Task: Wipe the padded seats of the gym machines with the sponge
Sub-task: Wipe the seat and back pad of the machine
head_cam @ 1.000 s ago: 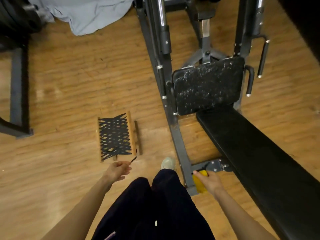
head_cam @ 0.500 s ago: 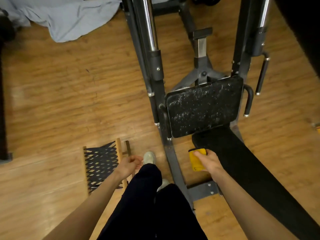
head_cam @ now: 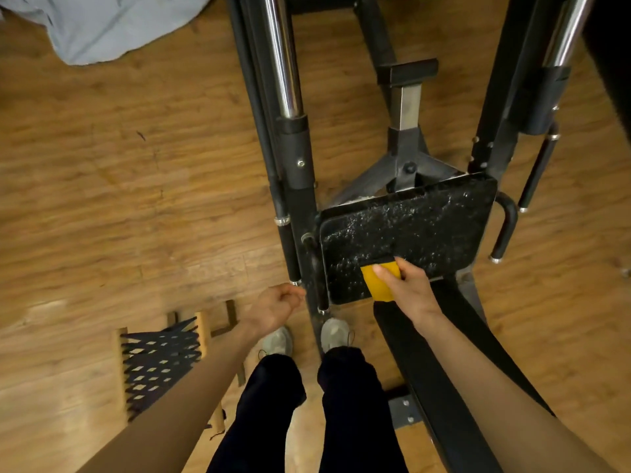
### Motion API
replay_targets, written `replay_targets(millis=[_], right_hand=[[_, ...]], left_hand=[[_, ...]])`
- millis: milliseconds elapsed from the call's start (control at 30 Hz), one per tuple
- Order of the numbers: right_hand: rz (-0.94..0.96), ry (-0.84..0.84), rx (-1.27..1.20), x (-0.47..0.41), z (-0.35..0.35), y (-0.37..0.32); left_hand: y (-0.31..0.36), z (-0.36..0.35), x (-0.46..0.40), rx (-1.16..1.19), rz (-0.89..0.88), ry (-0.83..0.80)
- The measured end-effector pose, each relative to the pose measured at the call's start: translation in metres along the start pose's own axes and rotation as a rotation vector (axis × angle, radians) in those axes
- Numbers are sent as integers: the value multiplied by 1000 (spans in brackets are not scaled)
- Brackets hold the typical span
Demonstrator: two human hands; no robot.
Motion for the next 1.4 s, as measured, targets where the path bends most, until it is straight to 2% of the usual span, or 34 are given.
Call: replay_targets(millis=[133,300,533,667,800,967,1100,1200,1300,1400], right_hand=[[131,-15,117,-72,-8,-3],[341,-12,265,-152,-24,-3],[902,34,732,-232,-56,5],[1131,37,956,-257,-71,33],[1105,75,805,-267,-74,54],[1161,288,762,-265,-100,56],[1300,180,803,-262,-132,47],[1282,90,768,-271,-100,50],[1190,203,719,-280,-46,66],[1176,331,713,-278,-51,70]], left_hand=[[-2,-19,-48,22,-35,57],[-6,-42,-113,34,-173,154],[0,-56,-190,-13,-571,473],[-12,-76,-226,-17,-632,585],[-26,-83,-250,104,-647,635],[-28,-87,-259,257,-711,683],[-30,-89,-264,267,-740,707],[-32,-89,-265,261,-750,709],[-33,-90,-267,280,-760,708],[-32,-90,-268,309,-770,749]])
Point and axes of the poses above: each hand's wrist, its own x-axis away from the middle knuckle, its own z-axis out of the back of the hand, y = z × x, the point moved 4 cm from there along -x, towards the middle knuckle, and after that the axes turned 7 degrees about z, right-handed, at the moved point
